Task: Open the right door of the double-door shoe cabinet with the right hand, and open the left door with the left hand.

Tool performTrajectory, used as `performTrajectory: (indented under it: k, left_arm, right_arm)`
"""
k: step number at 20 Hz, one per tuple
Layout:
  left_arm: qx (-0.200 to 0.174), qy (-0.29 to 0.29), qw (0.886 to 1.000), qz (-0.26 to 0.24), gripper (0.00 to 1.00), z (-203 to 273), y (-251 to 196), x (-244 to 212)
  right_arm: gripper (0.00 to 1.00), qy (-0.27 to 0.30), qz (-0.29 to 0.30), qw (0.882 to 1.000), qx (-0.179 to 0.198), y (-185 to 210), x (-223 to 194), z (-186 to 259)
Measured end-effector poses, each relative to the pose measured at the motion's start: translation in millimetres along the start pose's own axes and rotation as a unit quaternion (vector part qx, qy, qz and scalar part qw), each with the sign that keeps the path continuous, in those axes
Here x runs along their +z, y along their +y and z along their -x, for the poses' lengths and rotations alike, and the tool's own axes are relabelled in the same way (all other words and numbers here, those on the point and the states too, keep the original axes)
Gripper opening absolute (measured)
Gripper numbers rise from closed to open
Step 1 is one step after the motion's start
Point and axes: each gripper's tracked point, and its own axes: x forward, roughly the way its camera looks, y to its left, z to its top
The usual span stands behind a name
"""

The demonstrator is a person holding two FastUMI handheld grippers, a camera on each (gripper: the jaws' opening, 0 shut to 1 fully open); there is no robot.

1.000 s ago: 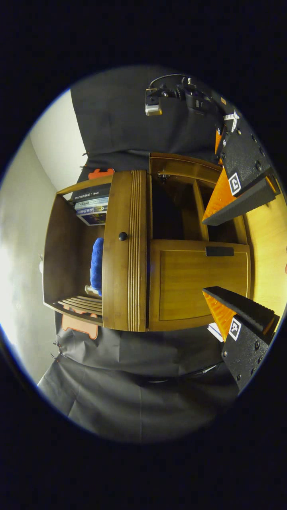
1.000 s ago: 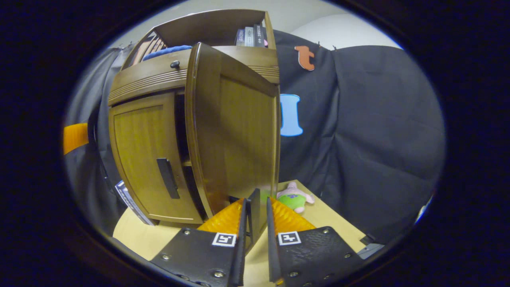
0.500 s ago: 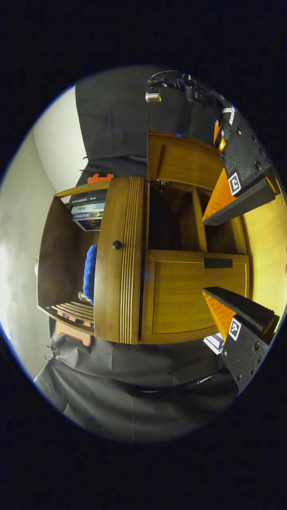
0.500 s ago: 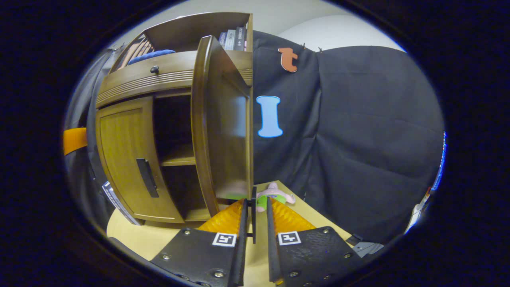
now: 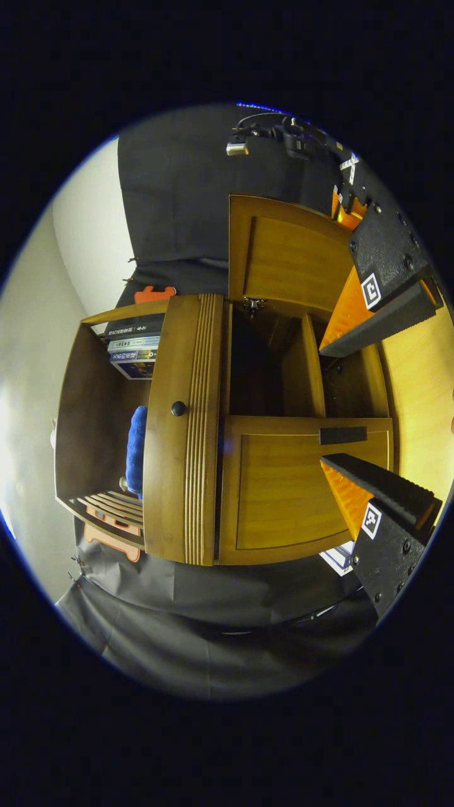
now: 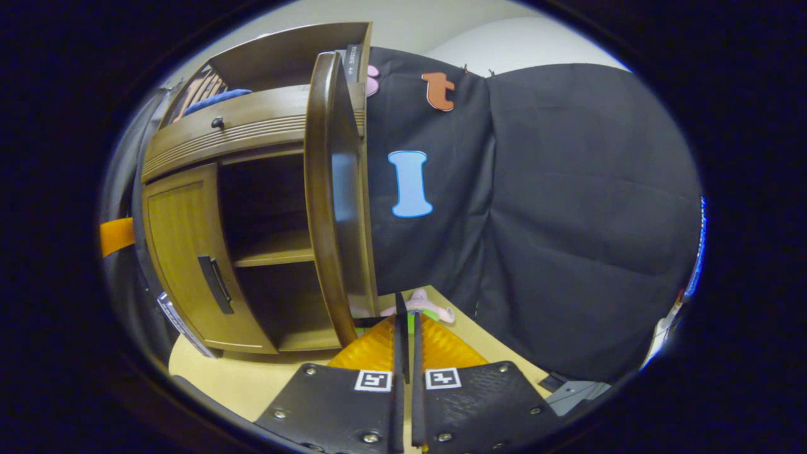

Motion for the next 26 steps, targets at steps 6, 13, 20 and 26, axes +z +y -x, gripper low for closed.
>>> performTrajectory:
  k: [6, 13, 20, 26]
  left_arm:
    - [0.011, 0.010, 1.000, 0.007, 0.95, -10, 4, -11]
    - [0.024, 0.022, 0.999, 0.000, 0.96, -43, 10, -30]
    - [0.060, 0.040, 0.997, -0.012, 0.92, -107, 32, -61]
    - [0.092, 0.060, 0.994, -0.009, 0.81, -157, 58, -84]
  right_arm:
    - [0.05, 0.001, 0.010, 1.000, 0.029, -13, 1, -7]
    - [0.05, 0.004, 0.017, 0.998, 0.054, -24, 3, -12]
    - [0.05, 0.010, 0.011, 0.997, 0.070, -36, 5, -18]
    - [0.05, 0.016, -0.004, 0.997, 0.079, -45, 5, -22]
